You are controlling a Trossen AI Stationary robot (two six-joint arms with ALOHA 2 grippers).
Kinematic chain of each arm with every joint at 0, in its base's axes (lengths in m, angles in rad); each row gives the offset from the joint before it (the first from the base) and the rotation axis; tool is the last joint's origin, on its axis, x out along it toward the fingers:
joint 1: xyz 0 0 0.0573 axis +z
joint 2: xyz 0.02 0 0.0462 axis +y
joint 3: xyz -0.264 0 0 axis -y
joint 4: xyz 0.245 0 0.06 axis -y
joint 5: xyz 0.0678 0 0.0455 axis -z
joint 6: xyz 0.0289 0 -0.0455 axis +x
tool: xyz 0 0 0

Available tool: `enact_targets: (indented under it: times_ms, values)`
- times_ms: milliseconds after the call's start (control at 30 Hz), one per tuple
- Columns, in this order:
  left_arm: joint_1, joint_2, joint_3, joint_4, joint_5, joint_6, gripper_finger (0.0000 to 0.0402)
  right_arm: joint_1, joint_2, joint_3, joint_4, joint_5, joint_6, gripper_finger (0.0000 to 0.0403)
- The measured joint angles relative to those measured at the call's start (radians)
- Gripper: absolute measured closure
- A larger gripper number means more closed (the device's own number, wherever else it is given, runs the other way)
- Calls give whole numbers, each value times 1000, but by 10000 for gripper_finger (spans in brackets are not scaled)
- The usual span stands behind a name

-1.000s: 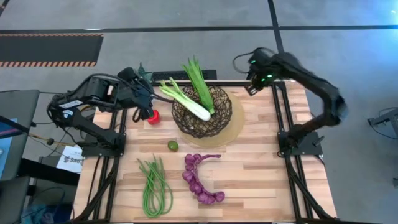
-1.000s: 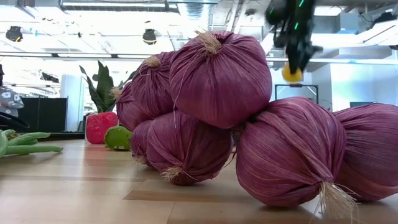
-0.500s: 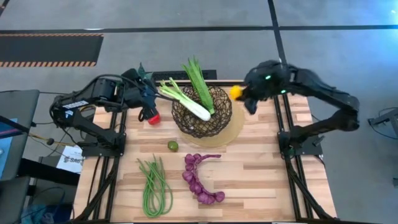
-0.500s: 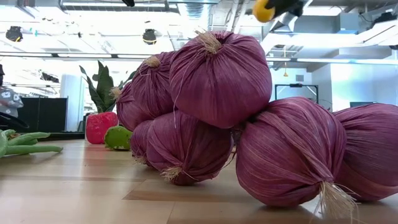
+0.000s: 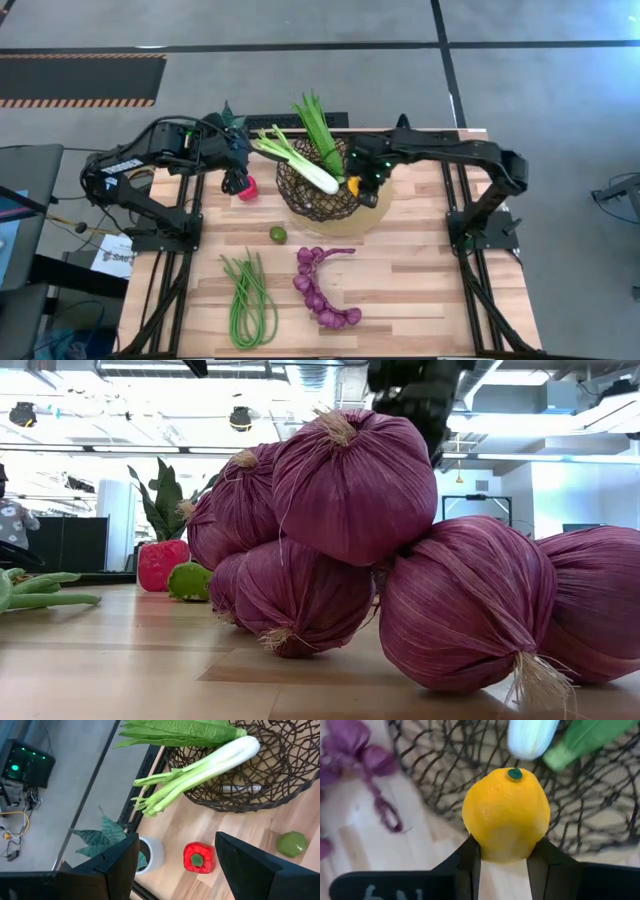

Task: Build produce basket
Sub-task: Put the lemon into the basket

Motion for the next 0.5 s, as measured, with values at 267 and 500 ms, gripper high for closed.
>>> enact_targets:
  times_ms: [267,500]
  values:
    - [0,0,0,0,-8,-6,152,-136,106,1,162,-1,-75,291]
    - [0,0,0,0,-9,-6,152,-218,219,1,162,-2,-96,291]
